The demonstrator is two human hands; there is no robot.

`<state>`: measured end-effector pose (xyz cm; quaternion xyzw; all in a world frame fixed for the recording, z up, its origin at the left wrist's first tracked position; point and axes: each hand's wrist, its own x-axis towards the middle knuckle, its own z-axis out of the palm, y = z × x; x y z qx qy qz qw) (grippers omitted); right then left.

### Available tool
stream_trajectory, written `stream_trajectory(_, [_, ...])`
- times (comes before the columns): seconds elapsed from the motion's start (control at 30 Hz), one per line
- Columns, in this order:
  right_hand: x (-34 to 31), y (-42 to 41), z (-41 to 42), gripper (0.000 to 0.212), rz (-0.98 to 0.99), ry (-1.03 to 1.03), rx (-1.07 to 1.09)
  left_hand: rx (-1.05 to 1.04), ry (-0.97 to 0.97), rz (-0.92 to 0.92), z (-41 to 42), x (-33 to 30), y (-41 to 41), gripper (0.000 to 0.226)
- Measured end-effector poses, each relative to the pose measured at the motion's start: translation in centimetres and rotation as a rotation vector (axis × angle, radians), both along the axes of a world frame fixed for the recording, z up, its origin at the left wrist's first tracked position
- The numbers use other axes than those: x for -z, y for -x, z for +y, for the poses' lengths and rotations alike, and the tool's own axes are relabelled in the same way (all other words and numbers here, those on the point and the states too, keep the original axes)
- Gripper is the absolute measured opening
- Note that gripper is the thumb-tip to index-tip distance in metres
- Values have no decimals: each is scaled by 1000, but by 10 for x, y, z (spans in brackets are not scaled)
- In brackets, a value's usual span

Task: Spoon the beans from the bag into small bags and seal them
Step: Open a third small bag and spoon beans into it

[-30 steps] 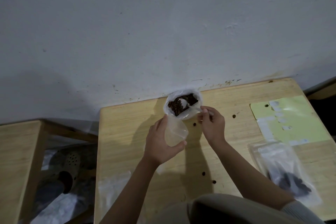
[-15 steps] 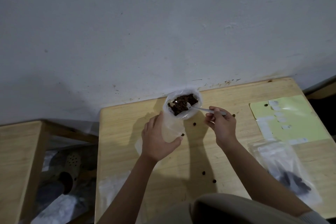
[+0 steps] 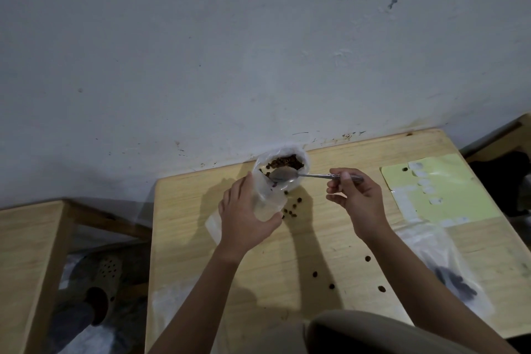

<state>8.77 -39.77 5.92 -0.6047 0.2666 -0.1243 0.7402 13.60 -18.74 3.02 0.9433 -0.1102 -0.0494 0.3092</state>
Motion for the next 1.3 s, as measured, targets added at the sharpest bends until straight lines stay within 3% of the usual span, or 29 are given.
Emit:
stream_trajectory(0.17, [13,-13,2,22,14,215,64,-38,47,36,-1,4,3,106])
stream_trajectory(0.4, [49,-25,11,27,-131,973,-62,-17,84,85,-3,13,2,104])
stream_trajectory(0.53, [68,-28,17,33,-104,1117,-85,9,89,111,-5,19,-1,103])
stream_trajectory(0.63, [73,-30,23,30,-38,951,22,29,86,126,-7,21,-3,104])
stream_trajectory(0.83, [61,-52,26,22,323,158,298,28,119,139,-10,21,-10,104])
stream_trajectory(0.93, [57,-62,21,21,399,-113,342,21,123,156,-9,20,-11,105])
stream_trajectory(1.3, [32,-39,12,23,283,-212,238,-34,38,125,-2,15,-12,109])
